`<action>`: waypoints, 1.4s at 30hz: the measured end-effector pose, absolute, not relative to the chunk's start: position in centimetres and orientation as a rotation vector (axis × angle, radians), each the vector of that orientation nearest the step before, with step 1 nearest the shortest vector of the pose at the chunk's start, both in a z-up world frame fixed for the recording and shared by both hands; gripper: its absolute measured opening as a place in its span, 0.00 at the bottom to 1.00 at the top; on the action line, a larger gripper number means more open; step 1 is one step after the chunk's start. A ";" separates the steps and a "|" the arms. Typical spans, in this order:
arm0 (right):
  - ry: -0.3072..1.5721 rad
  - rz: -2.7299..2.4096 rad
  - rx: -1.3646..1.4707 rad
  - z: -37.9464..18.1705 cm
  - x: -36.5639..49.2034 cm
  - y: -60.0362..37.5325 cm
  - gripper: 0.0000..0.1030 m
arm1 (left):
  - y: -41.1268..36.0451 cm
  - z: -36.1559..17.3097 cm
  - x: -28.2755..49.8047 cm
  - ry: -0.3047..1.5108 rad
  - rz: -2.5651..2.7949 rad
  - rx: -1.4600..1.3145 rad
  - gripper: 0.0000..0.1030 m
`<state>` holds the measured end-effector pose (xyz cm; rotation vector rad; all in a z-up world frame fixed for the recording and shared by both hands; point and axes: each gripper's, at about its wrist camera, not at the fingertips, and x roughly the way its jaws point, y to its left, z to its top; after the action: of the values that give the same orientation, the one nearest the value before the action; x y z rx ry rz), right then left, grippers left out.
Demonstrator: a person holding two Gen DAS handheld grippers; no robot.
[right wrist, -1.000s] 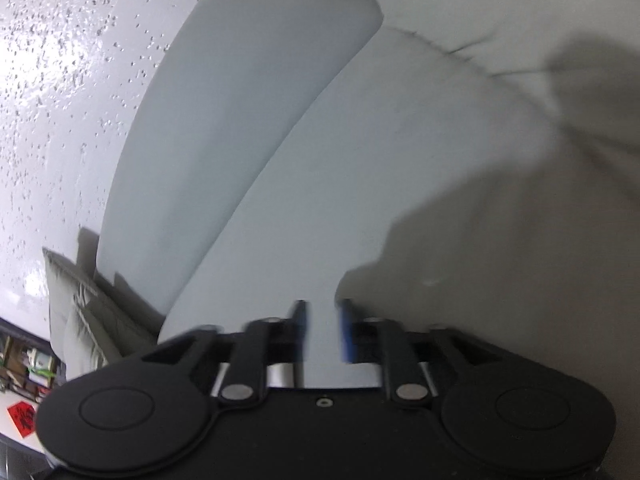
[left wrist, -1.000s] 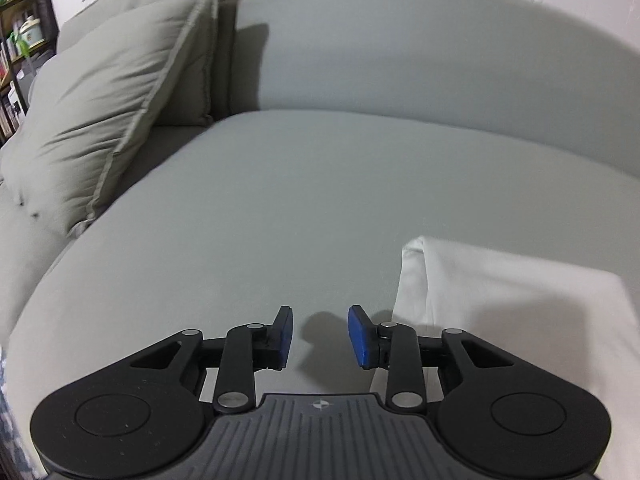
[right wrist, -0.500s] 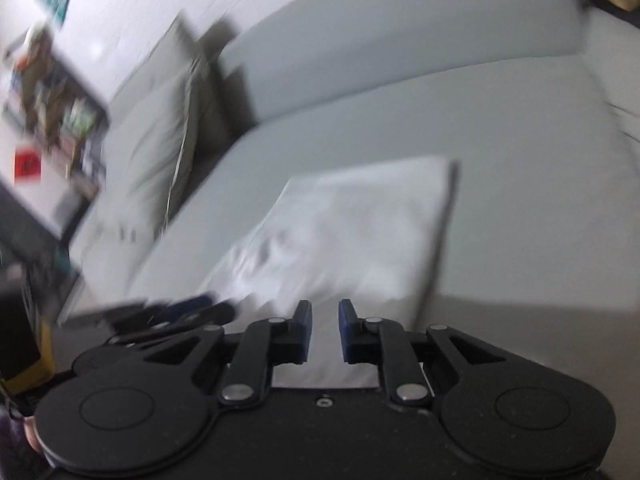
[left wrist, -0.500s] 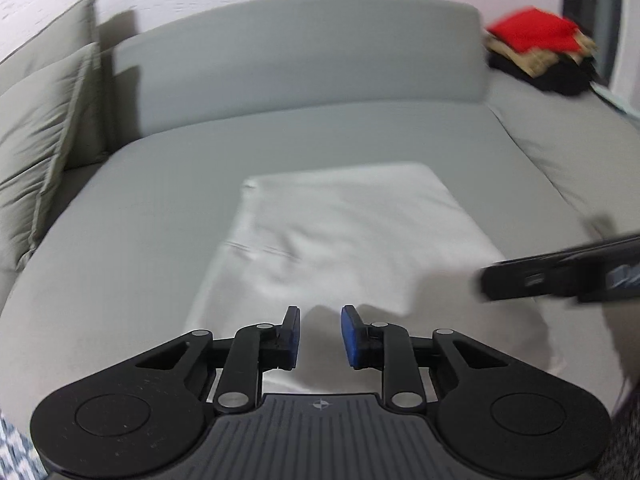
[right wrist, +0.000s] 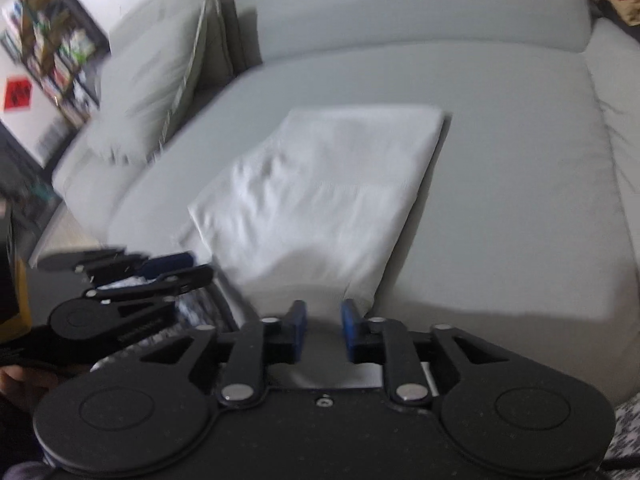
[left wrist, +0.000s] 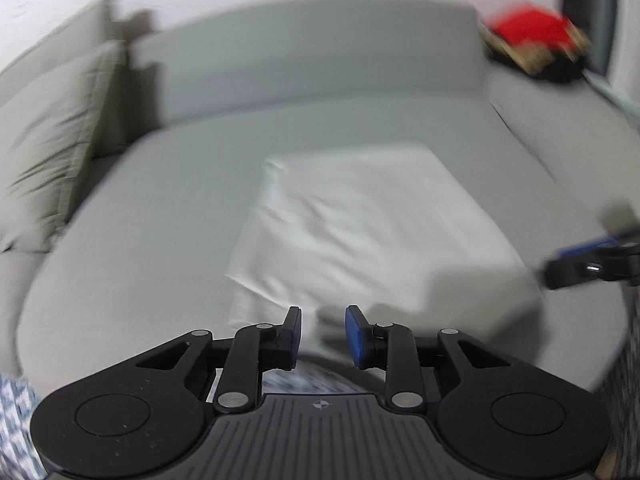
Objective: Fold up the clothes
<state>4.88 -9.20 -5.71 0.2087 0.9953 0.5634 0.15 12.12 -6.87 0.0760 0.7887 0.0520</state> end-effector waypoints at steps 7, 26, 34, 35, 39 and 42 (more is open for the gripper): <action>1.028 0.466 0.613 -7.5 10.0 -12.4 0.58 | 18.4 -6.7 3.9 0.791 0.220 -0.152 0.44; 1.151 0.393 0.989 -15.2 14.6 -14.1 0.43 | 24.9 -13.1 10.3 1.010 -0.166 -0.741 0.54; 1.155 0.403 1.004 -16.1 16.9 -13.3 0.40 | 22.5 -13.0 13.0 1.068 -0.201 -0.619 0.54; 1.152 0.396 1.008 -16.2 17.3 -13.2 0.40 | 22.2 -13.1 13.4 1.069 -0.201 -0.610 0.54; 1.131 0.370 1.015 -16.6 19.2 -12.5 0.40 | 21.9 -13.8 15.0 1.066 -0.201 -0.644 0.54; 1.107 0.361 1.024 -17.1 20.8 -12.1 0.40 | 21.9 -14.3 16.3 1.050 -0.193 -0.687 0.53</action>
<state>20.81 -12.09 -17.14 1.0240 1.1071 0.3615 16.31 21.90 -14.31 -0.6870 1.0495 -0.1934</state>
